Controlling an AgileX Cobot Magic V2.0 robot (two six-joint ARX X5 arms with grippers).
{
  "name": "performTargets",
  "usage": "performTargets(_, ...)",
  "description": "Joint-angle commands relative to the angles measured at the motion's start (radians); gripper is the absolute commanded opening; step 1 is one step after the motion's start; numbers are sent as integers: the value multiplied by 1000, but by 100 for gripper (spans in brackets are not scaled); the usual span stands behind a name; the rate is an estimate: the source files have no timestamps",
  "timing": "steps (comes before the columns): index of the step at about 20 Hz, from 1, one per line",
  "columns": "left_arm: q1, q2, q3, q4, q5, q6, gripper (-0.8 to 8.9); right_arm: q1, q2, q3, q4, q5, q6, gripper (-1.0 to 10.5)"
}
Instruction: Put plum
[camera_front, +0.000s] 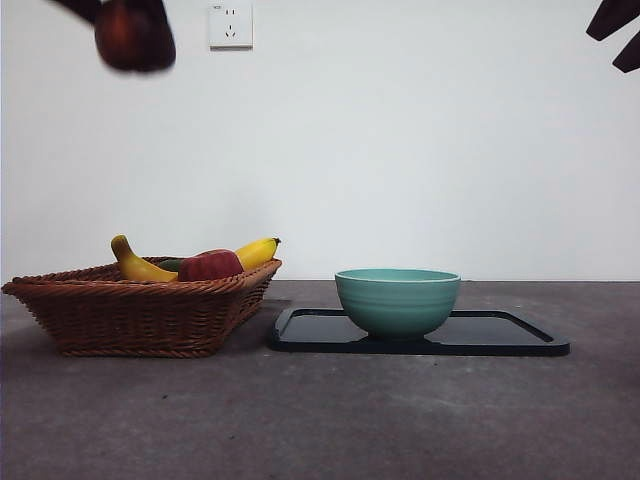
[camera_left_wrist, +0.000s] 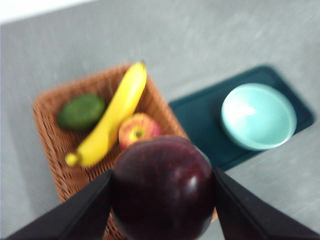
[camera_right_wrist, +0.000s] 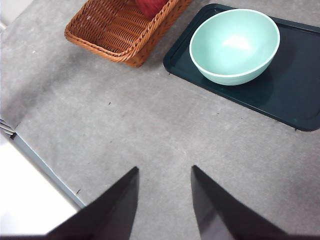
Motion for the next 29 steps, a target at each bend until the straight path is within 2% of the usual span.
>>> performTargets(1, 3, 6, -105, 118, 2, 1, 244, 6, 5, 8, 11, 0, -14, 167)
performTargets(6, 11, 40, -347, 392, -12, 1, 243, 6, 5, 8, 10, 0, -14, 168)
performTargets(9, 27, 104, -417, 483, -26, 2, 243, 6, 5, 8, 10, 0, -13, 168)
performTargets(16, 35, 285, -423, 541, -41, 28, 244, 6, 5, 8, 10, 0, -13, 168)
performTargets(22, 35, 322, -423, 554, -41, 27, 252, 6, 5, 8, 10, 0, -11, 168)
performTargets(23, 34, 322, -423, 554, -40, 27, 264, 6, 5, 8, 10, 0, -11, 168)
performTargets(26, 34, 322, -423, 554, -40, 18, 400, 6, 5, 8, 10, 0, -11, 168)
performTargets(29, 34, 319, -418, 553, -39, 16, 412, 6, 5, 8, 10, 0, -11, 168)
